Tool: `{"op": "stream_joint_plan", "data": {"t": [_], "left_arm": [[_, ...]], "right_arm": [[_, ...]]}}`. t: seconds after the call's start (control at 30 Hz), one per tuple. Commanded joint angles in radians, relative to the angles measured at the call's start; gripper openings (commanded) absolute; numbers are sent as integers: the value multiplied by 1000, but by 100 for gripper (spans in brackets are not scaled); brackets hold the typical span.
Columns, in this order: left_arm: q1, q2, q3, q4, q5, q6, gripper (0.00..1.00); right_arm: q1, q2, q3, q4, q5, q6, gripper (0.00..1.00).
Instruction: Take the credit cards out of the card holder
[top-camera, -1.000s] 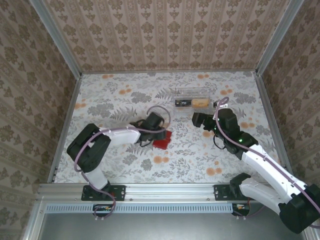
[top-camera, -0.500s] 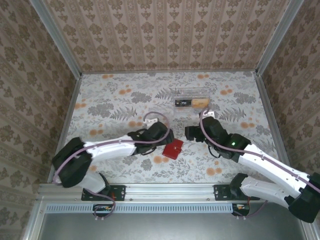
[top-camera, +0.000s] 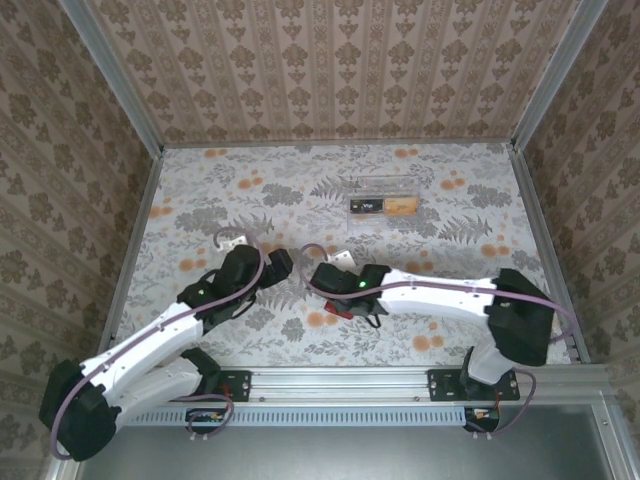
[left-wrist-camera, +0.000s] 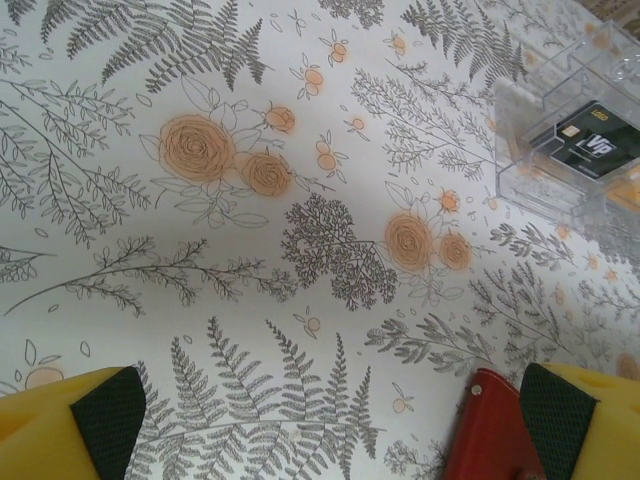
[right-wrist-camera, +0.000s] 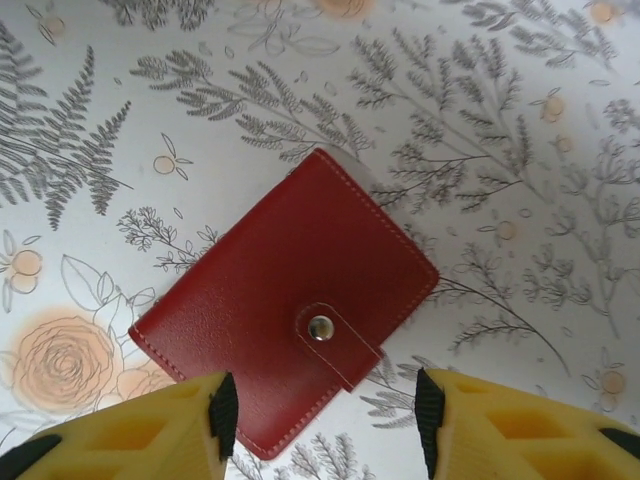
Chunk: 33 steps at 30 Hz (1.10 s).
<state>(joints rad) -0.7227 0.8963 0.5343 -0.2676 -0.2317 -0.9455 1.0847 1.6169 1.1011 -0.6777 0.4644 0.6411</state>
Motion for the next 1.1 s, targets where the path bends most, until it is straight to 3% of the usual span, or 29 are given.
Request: {"op": "stream_joint_plan", "data": {"t": [0.0,0.4,0.6,0.73,0.97,1.07], "left_arm": [[9,-48,-34,-32,34,35,100],[17,-87,-84,-20,52,9,100],[19,-74,-94,3,74,11,100],[18,-51,-90,13,84,9,100],[18,-37,-83,18,98,13,100],[19,-39,-83,15,103,13,100]], "right_arm": [[4,69,56,-87,18,28,53],[-28,234,95,-67,-15,30,46],[-37,237,70,-46,-6,31,46],[-53,227,61,-32,-15,23,39],[-76,210,77,-33,-30,-6,40],[-84,206,80,-37,-22,-13,52]]}}
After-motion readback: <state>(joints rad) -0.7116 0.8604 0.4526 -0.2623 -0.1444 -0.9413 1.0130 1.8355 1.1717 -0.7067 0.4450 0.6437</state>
